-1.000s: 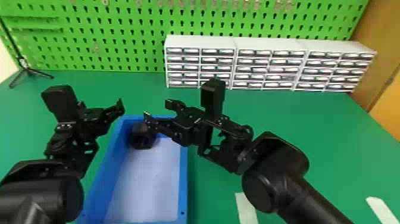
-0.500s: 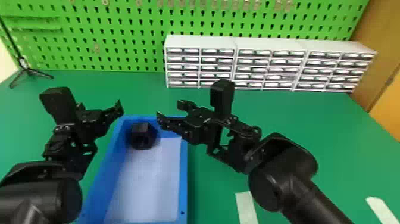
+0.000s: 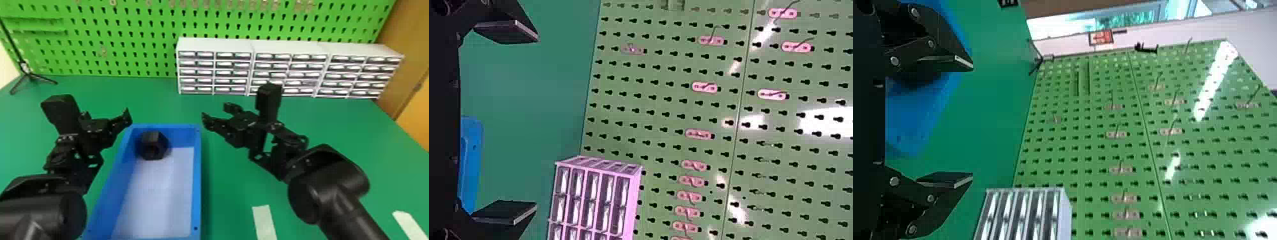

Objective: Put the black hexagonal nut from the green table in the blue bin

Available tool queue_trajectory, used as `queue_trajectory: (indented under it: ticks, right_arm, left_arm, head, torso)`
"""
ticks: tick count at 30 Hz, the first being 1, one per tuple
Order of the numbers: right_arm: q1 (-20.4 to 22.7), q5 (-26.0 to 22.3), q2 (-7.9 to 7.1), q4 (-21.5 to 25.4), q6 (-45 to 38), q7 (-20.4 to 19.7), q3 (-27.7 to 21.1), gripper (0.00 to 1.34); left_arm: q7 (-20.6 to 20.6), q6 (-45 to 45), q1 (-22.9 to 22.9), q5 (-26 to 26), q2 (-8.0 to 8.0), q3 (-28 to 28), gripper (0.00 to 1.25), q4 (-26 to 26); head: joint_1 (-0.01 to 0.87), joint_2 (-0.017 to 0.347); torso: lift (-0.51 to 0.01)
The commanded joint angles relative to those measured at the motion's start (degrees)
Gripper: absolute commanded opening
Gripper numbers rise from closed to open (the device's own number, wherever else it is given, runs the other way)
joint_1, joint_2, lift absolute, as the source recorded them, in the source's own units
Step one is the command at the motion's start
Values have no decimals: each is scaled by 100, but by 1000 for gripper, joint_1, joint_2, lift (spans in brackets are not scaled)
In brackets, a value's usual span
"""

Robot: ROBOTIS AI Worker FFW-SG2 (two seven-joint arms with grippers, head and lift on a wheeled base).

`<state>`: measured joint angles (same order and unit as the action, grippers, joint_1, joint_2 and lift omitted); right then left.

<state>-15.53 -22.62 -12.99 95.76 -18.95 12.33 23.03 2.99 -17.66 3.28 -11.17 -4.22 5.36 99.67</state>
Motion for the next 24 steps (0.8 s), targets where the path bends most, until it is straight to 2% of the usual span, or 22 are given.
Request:
queue_trajectory:
  ticks: [1,7,15,18,24]
  right_arm:
    - [279,232,86,110,-65,6,-624,859]
    - [648,522,209,277,-83,6,-1397,865]
    - [1131,918,455,567,-215,6,-2408,867]
    - [1254,1041,525,663,-268,6,-2672,867]
    - [1518,1428,762,927,-540,6,-3208,867]
  left_arm:
    - [0,0,-12,-8,0,0,1146,0]
    - [26,0,-29,-61,0,18,1146,0]
    - [61,0,-56,-113,0,35,1146,9]
    - [70,0,-56,-122,0,44,1146,18]
    - [88,0,-82,-131,0,88,1146,53]
  head:
    - [692,8]
    - [692,8]
    - [692,8]
    - [692,8]
    - [692,8]
  torso:
    - [-97]
    - [-97]
    - [-97]
    - [-97]
    - [-97]
